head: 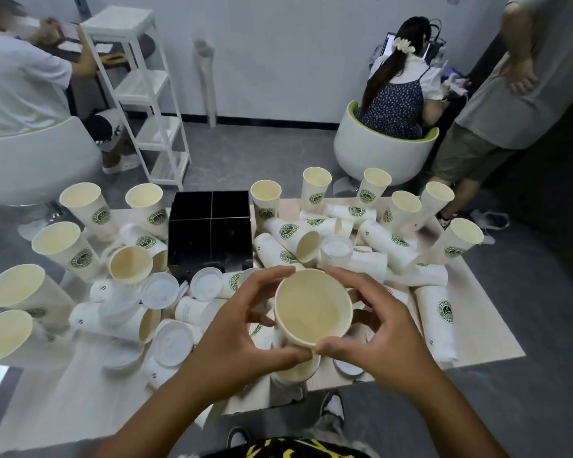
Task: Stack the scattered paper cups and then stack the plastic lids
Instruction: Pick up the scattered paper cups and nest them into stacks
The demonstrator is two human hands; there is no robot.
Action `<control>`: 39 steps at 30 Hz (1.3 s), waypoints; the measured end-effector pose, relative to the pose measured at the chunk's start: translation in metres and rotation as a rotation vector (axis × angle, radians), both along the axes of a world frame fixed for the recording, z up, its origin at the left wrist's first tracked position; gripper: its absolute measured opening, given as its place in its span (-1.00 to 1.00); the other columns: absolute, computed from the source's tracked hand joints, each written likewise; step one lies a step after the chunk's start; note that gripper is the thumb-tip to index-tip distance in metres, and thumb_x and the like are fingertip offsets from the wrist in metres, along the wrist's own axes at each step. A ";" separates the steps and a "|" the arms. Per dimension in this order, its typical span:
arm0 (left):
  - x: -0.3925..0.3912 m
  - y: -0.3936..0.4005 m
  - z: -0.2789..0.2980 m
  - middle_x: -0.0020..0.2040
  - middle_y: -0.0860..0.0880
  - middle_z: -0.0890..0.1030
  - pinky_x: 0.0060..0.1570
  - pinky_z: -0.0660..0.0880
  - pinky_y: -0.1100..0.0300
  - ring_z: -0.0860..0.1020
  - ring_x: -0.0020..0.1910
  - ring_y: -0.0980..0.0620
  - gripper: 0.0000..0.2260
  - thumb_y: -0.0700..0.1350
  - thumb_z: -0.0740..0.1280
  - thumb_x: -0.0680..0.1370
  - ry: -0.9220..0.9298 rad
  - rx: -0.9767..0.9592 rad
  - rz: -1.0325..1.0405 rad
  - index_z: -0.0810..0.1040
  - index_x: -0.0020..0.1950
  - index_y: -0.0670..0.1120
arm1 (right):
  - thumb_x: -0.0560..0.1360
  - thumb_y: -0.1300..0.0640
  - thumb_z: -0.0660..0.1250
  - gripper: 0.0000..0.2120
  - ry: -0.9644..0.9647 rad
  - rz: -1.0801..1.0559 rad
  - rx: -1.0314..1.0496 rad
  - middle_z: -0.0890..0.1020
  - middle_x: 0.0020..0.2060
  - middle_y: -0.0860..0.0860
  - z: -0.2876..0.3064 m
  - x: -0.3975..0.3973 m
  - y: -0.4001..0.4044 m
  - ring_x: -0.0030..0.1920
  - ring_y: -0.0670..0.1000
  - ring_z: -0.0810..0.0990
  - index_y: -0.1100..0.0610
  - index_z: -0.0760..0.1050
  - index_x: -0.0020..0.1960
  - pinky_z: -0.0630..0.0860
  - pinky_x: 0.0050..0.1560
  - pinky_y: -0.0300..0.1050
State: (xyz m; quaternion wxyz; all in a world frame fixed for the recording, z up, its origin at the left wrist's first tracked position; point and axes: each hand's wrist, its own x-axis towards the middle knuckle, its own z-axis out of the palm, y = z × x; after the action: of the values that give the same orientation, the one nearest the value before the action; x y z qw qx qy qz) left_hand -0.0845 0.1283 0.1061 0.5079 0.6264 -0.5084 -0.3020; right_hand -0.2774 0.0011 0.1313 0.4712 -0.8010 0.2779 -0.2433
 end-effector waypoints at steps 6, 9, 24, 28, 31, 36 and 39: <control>-0.002 0.005 -0.032 0.37 0.27 0.54 0.17 0.61 0.01 0.51 0.39 0.13 -0.24 0.06 0.69 0.31 0.032 0.071 0.001 0.39 0.40 0.35 | 0.23 -0.17 0.66 -0.23 0.101 0.002 0.029 0.56 0.26 -0.24 -0.039 0.000 0.004 0.24 -0.11 0.57 -0.28 0.46 0.39 0.58 0.08 -0.25; -0.002 0.008 -0.050 0.41 0.29 0.50 0.21 0.57 0.12 0.49 0.40 0.18 -0.24 0.16 0.66 0.30 0.029 0.122 0.006 0.38 0.42 0.37 | 0.23 -0.19 0.67 -0.20 0.159 0.021 0.043 0.53 0.30 -0.27 -0.059 0.002 0.006 0.28 -0.17 0.53 -0.27 0.44 0.40 0.52 0.13 -0.32; 0.000 0.010 -0.109 0.45 0.38 0.43 0.32 0.51 0.05 0.39 0.45 0.29 -0.26 0.24 0.58 0.35 -0.053 0.312 -0.037 0.35 0.48 0.36 | 0.31 -0.24 0.60 -0.15 0.239 0.018 0.141 0.40 0.33 -0.39 -0.140 -0.010 0.006 0.28 -0.23 0.47 -0.38 0.25 0.48 0.46 0.13 -0.37; 0.000 0.002 -0.103 0.42 0.38 0.44 0.32 0.48 0.14 0.39 0.44 0.31 -0.23 0.21 0.60 0.35 -0.088 0.288 -0.040 0.33 0.48 0.38 | 0.33 -0.25 0.55 -0.18 0.199 -0.030 0.171 0.46 0.32 -0.34 -0.136 -0.019 0.003 0.28 -0.21 0.50 -0.33 0.26 0.50 0.53 0.16 -0.28; -0.001 -0.010 -0.095 0.44 0.34 0.45 0.33 0.45 0.15 0.40 0.44 0.27 -0.24 0.20 0.61 0.36 -0.126 0.261 -0.042 0.33 0.49 0.37 | 0.33 -0.27 0.51 -0.25 0.163 -0.074 0.164 0.47 0.29 -0.36 -0.131 -0.028 -0.006 0.27 -0.19 0.51 -0.35 0.30 0.47 0.55 0.15 -0.24; -0.013 -0.042 -0.075 0.42 0.34 0.46 0.34 0.38 0.28 0.41 0.43 0.30 -0.27 0.07 0.64 0.38 -0.185 0.196 0.002 0.38 0.46 0.35 | 0.35 -0.26 0.47 -0.31 0.103 -0.180 0.174 0.52 0.29 -0.30 -0.120 -0.053 -0.039 0.25 -0.17 0.55 -0.31 0.36 0.45 0.57 0.14 -0.21; -0.027 -0.071 -0.061 0.41 0.33 0.46 0.36 0.34 0.32 0.40 0.43 0.28 -0.28 0.06 0.64 0.38 -0.229 0.150 -0.010 0.41 0.46 0.30 | 0.35 -0.22 0.50 -0.33 0.060 -0.289 0.181 0.55 0.25 -0.30 -0.120 -0.079 -0.070 0.23 -0.15 0.58 -0.25 0.41 0.42 0.58 0.10 -0.19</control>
State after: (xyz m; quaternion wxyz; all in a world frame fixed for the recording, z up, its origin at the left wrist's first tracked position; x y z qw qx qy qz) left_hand -0.1114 0.0578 0.0449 0.3967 0.6904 -0.5422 -0.2682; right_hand -0.3563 -0.0686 0.0111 0.4928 -0.7139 0.4249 -0.2587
